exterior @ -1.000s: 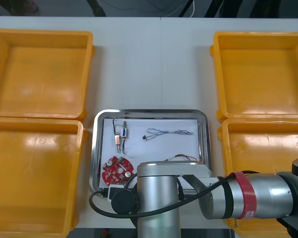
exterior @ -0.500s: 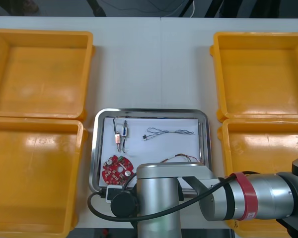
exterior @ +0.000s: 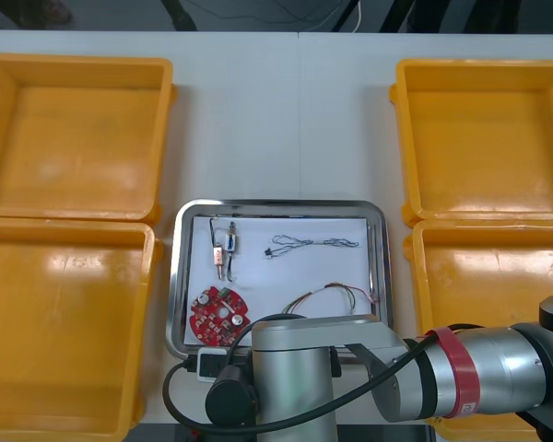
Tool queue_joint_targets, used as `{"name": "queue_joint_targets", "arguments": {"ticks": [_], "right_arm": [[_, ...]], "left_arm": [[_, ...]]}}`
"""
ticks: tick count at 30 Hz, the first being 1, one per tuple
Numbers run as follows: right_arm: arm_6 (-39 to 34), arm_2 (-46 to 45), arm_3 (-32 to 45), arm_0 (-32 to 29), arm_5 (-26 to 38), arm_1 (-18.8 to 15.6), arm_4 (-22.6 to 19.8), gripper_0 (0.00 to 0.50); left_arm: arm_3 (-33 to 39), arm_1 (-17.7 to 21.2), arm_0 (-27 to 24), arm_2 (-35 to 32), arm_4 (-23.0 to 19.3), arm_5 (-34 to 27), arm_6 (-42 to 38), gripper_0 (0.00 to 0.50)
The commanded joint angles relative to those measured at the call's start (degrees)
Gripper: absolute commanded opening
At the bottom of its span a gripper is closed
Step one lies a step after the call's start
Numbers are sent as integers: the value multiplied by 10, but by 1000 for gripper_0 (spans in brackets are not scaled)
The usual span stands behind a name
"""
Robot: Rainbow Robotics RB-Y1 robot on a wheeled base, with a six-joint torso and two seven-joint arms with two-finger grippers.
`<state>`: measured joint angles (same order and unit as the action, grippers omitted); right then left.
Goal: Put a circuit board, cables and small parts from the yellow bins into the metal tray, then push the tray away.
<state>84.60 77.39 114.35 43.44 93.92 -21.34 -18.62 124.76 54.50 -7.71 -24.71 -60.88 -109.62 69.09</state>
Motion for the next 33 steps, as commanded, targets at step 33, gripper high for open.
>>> {"name": "queue_joint_targets", "arguments": {"ticks": [33], "right_arm": [[-9,11,-12,139,-27,-41,3,24]], "left_arm": [[15,25,10,-17,-3,-4,32,500]]}}
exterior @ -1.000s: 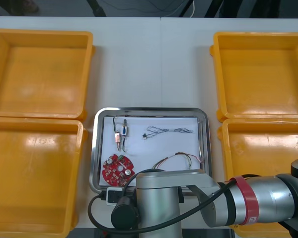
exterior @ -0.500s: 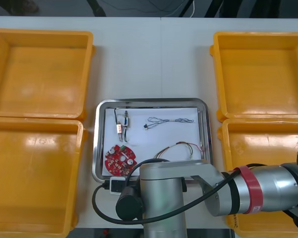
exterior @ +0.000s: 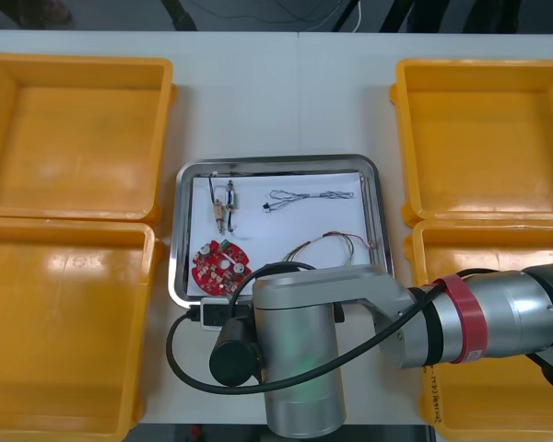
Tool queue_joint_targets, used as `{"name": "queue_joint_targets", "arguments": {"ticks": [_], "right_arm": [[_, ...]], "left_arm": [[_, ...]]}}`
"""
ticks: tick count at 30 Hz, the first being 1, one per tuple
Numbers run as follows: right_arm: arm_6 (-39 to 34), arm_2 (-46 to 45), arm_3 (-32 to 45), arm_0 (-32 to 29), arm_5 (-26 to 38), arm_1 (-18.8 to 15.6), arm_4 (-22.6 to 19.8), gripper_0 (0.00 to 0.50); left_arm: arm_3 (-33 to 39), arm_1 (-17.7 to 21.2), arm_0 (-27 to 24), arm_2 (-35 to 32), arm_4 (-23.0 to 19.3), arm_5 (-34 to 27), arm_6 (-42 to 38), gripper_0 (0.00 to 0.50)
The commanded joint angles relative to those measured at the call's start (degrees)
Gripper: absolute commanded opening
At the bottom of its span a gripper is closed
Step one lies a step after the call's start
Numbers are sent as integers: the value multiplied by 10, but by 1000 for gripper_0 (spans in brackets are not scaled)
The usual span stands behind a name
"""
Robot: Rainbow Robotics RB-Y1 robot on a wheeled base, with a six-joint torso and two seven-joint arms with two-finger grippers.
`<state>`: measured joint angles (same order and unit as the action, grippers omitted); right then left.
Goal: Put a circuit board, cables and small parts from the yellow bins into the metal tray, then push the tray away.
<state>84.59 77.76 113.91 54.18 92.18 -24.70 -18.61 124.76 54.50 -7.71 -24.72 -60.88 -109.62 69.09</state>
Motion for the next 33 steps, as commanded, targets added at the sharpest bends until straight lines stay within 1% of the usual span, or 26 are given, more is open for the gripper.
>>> {"name": "queue_joint_targets", "arguments": {"ticks": [1,8,13,33], "right_arm": [[-9,7,-13,36,-10,-7,3,23],[-11,7,-39,54,-20,-7,7,22],[-11,6,-57,65,-29,-8,25,19],[-11,7,-134,125,-68,-8,30,5]], "left_arm": [[15,25,10,-17,-3,-4,32,500],[15,25,10,-17,-3,-4,32,500],[15,25,10,-17,-3,-4,32,500],[15,25,10,-17,-3,-4,32,500]]}}
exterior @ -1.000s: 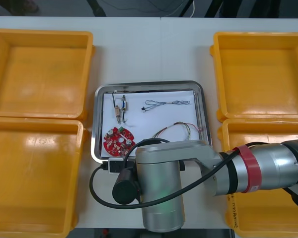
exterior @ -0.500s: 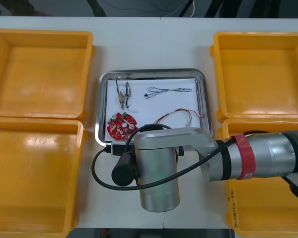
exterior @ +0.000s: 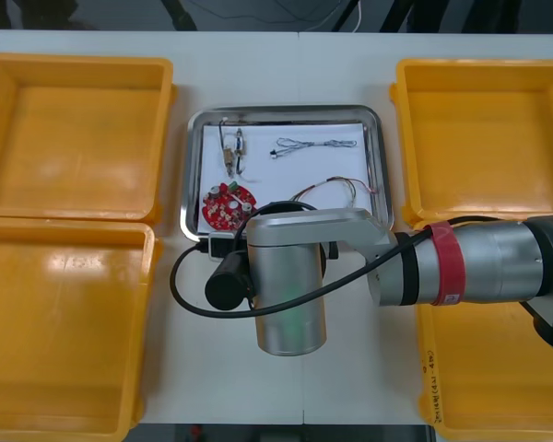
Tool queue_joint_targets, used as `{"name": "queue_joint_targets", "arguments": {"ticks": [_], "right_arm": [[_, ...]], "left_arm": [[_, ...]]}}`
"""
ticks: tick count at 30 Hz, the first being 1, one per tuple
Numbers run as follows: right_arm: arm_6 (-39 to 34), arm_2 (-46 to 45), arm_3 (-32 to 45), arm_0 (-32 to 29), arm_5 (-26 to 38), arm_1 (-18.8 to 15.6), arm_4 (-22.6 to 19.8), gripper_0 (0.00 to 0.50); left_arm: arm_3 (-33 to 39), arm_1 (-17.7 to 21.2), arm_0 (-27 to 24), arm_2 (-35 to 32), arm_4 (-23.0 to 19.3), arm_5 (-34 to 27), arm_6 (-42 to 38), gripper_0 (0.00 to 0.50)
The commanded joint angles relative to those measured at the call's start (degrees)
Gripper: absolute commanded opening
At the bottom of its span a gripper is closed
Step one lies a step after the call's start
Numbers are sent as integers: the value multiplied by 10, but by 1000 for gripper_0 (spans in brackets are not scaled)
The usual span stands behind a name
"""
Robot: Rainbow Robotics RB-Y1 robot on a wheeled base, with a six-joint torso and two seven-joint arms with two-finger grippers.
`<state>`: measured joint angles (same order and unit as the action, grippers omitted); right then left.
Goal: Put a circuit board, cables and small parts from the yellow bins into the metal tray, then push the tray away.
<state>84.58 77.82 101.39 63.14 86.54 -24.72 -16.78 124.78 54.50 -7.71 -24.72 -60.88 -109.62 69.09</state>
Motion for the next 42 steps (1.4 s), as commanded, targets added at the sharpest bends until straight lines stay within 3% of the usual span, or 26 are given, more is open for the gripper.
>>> {"name": "queue_joint_targets", "arguments": {"ticks": [1,7,16,42], "right_arm": [[-11,7,-13,38,-15,-8,14,4],[-6,7,-44,49,-37,-8,26,2],[-6,7,-97,57,-118,-14,39,1],[-3,-1,-171,100,-176,-15,53,0]], "left_arm": [[15,25,10,-17,-3,-4,32,500],[15,25,10,-17,-3,-4,32,500],[15,25,10,-17,-3,-4,32,500],[15,25,10,-17,-3,-4,32,500]]}}
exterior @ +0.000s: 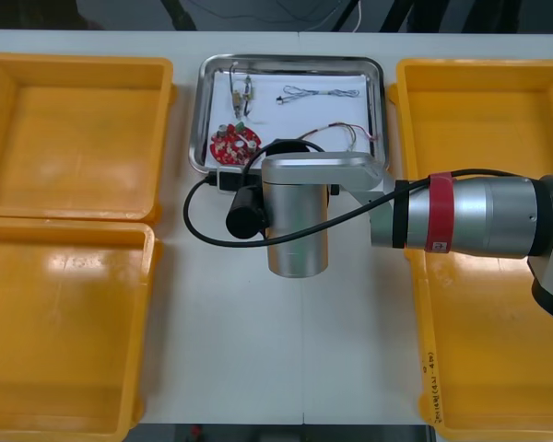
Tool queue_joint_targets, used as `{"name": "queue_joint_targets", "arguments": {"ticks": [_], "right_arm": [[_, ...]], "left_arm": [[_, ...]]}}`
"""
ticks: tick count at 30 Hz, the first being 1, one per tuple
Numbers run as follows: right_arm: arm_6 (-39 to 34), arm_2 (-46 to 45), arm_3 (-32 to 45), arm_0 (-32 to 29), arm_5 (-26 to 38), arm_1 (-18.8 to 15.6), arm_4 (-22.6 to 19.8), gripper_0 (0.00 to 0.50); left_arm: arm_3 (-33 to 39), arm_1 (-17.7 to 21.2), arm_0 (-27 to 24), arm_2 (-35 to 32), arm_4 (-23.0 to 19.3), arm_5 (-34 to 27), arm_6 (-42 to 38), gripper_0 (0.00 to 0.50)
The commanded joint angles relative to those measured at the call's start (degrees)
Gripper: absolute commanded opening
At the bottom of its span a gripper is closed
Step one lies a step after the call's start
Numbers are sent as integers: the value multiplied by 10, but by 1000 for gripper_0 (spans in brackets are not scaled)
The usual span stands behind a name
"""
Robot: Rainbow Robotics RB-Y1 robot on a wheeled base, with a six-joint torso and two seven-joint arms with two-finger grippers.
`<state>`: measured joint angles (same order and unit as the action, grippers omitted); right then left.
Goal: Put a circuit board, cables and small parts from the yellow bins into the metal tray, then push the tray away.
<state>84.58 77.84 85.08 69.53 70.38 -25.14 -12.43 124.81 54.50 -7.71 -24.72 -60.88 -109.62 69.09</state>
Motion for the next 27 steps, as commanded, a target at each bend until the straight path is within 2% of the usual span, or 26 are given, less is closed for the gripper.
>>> {"name": "queue_joint_targets", "arguments": {"ticks": [1,20,21,24,25,27], "right_arm": [[-4,-1,-10,37,-19,-11,9,0],[-2,-5,-48,44,-71,-11,22,3],[-2,-5,-48,44,-71,-11,22,27],[-2,-10,-48,43,-71,-11,22,282],[-2,-10,-48,44,-71,-11,21,331],[-1,-15,-48,44,-71,-11,21,485]], "left_arm": [[15,25,10,-17,-3,-4,32,500],[15,25,10,-17,-3,-4,32,500],[15,25,10,-17,-3,-4,32,500],[15,25,10,-17,-3,-4,32,500],[15,25,10,-17,-3,-4,32,500],[15,25,10,-17,-3,-4,32,500]]}}
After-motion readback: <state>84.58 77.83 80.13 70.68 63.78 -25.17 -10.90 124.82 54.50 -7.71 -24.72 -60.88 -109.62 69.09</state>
